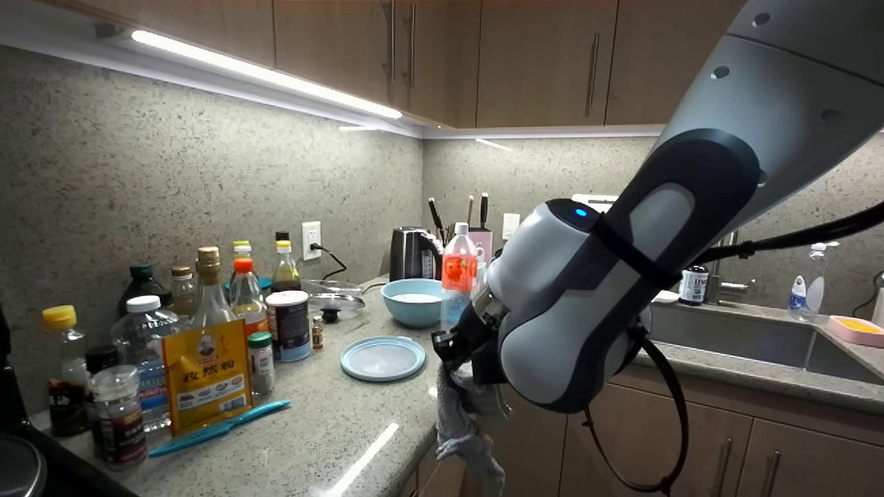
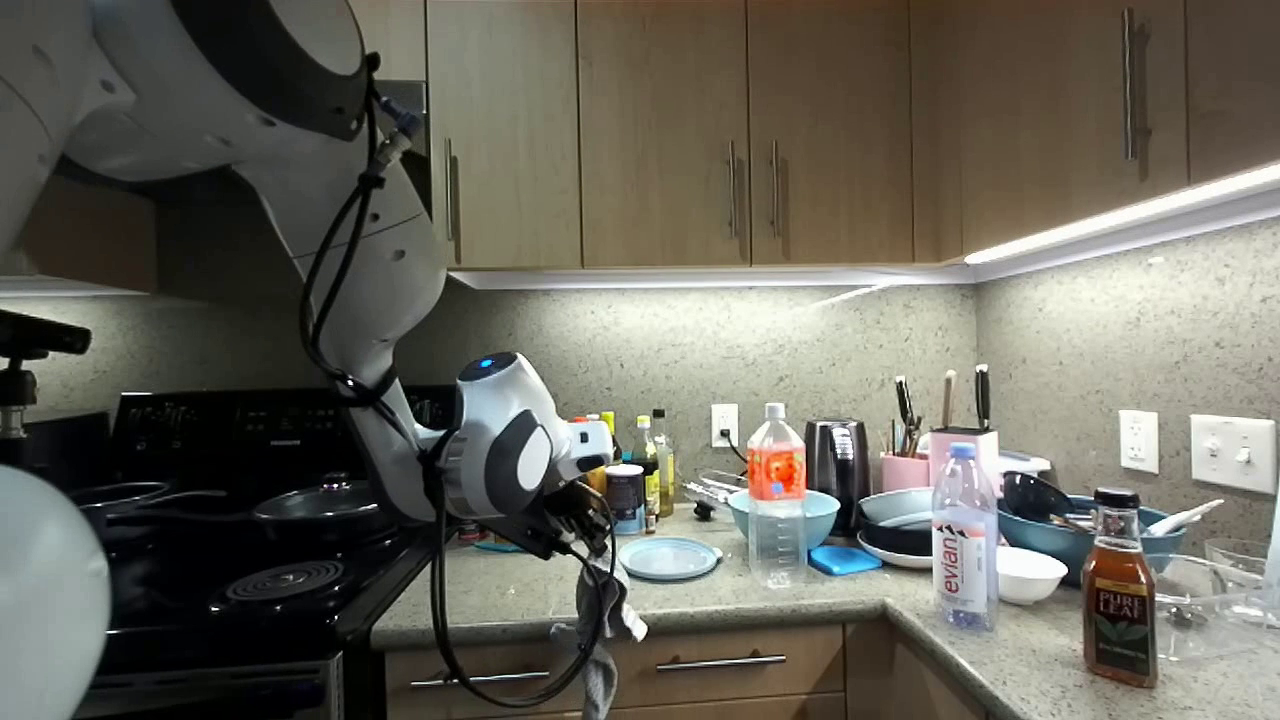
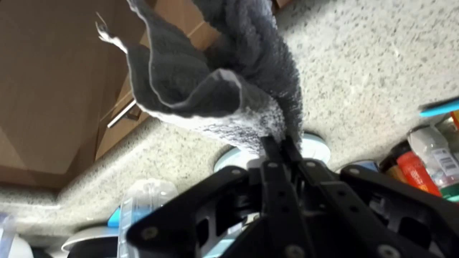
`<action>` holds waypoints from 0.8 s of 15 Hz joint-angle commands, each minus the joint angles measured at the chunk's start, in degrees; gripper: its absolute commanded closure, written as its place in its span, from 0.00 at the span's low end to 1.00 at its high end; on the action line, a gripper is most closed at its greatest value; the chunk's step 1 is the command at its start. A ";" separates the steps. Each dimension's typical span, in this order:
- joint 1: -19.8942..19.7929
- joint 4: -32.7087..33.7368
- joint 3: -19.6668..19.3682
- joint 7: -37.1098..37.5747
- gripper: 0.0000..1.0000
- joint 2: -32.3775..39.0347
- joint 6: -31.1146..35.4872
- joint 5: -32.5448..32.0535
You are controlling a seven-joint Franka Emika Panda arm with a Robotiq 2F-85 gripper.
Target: Pick the rag on the handle of the cabinet door and put it on the counter
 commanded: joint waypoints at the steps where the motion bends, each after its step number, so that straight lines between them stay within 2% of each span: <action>1: 9.65 0.71 -8.43 1.57 0.94 4.46 9.43 3.67; 3: 9.27 1.73 -6.09 1.47 0.94 5.14 13.71 3.80; 4: 9.57 6.44 -5.43 1.75 0.94 4.27 9.72 2.34; 7: 5.01 11.74 2.19 2.44 0.93 4.41 9.90 -2.05; 8: -0.14 14.40 10.07 -4.62 0.94 3.84 9.73 2.64; 9: -1.58 16.24 11.34 2.95 0.94 4.64 9.71 -5.39; 10: -5.52 17.86 16.54 2.77 0.94 5.33 9.65 -7.58; 12: -12.26 19.42 24.54 3.79 0.94 6.68 9.40 -12.29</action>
